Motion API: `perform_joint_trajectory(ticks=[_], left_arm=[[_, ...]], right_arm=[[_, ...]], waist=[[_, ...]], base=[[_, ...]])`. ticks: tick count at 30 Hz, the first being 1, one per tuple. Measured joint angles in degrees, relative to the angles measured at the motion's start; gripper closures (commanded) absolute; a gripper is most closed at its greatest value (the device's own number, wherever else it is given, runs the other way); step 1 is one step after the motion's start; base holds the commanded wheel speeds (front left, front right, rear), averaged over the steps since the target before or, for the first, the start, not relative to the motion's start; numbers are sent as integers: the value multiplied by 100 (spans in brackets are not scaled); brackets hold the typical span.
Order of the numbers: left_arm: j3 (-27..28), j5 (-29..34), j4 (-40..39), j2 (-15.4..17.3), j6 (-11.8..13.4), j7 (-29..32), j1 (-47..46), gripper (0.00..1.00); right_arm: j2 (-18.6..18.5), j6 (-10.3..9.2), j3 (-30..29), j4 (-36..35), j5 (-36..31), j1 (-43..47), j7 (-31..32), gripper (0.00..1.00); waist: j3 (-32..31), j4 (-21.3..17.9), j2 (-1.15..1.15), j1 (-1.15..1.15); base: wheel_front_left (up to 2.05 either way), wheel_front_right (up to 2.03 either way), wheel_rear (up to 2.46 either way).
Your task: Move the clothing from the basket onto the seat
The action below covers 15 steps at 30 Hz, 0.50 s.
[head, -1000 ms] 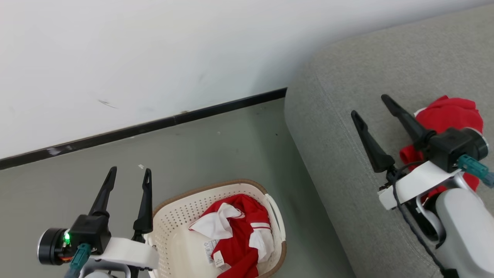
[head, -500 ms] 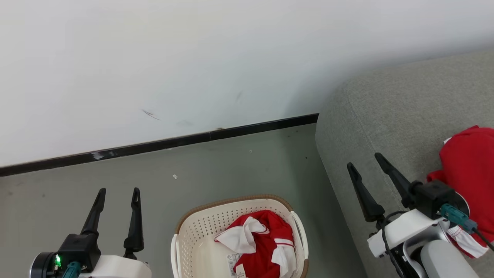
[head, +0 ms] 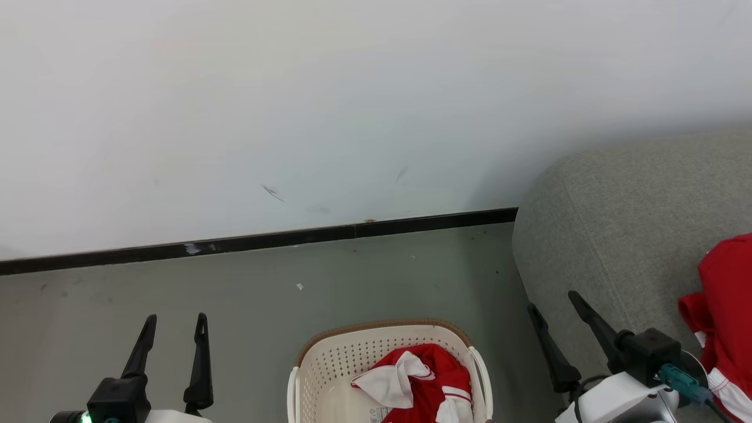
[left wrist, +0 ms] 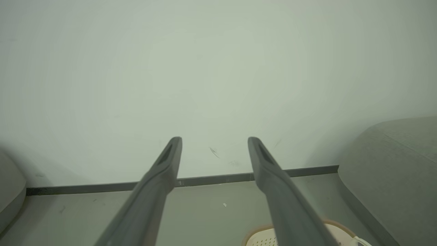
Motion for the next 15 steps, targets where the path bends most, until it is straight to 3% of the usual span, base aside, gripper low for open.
perform_joint_trajectory(ticks=[15], left_arm=[[40, -40, 126, 25, -26, 0, 143, 0]], right_arm=[[80, 0, -137, -243, -98, 450, -3, 0]], waist=[[-261, 226, 0, 0]], base=[[0, 0, 0]])
